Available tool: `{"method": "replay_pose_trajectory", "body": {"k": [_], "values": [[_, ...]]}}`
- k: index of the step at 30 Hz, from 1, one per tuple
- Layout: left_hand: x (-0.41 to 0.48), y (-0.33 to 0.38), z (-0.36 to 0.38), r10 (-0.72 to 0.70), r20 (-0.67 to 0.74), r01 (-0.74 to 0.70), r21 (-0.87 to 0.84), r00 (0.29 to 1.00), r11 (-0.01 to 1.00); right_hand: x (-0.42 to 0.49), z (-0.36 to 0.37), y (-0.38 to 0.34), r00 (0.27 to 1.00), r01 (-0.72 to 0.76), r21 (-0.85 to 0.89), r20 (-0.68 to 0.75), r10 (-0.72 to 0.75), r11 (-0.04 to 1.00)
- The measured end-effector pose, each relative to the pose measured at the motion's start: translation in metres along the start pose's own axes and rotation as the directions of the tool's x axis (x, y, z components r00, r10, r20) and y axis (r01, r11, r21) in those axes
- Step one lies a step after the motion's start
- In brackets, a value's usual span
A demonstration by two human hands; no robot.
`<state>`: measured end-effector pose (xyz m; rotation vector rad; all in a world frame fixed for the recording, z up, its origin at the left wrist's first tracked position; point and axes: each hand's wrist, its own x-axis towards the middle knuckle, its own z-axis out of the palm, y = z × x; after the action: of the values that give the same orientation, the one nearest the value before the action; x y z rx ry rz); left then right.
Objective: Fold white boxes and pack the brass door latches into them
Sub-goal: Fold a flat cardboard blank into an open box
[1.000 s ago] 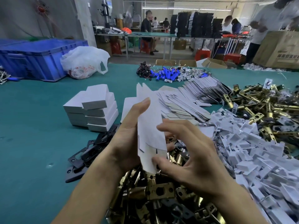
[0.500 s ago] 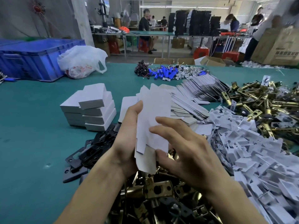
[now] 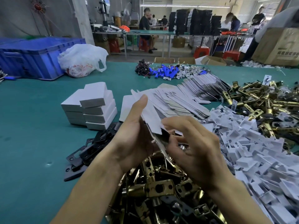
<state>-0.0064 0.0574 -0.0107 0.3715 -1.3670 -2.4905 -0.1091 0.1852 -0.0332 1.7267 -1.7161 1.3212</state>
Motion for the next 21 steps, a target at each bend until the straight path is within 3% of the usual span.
{"method": "replay_pose_trajectory", "body": {"k": [3,7,10,16,21], "values": [[-0.002,-0.002,0.003,0.025,-0.092,-0.009,0.166,0.995,0.986,0.003,-0.005,-0.002,0.993,-0.103,0.013,0.052,0.102,0.995],[0.001,-0.009,0.016,0.099,-0.046,-0.084,0.253,0.994,0.964,0.004,-0.005,-0.007,0.991,-0.108,-0.059,0.078,0.112,0.992],[0.004,-0.013,0.019,0.24,-0.074,-0.216,0.248,0.968,0.945,0.004,-0.007,-0.012,0.989,-0.134,-0.017,0.064,0.135,0.991],[0.0,-0.015,0.017,0.262,-0.173,-0.236,0.157,0.949,0.959,0.005,-0.005,-0.016,0.982,-0.153,0.111,-0.092,0.163,0.982],[0.003,-0.01,0.011,0.366,-0.253,-0.315,0.223,0.895,0.923,0.004,-0.001,-0.018,0.96,-0.265,0.297,-0.012,0.281,0.917]]}}
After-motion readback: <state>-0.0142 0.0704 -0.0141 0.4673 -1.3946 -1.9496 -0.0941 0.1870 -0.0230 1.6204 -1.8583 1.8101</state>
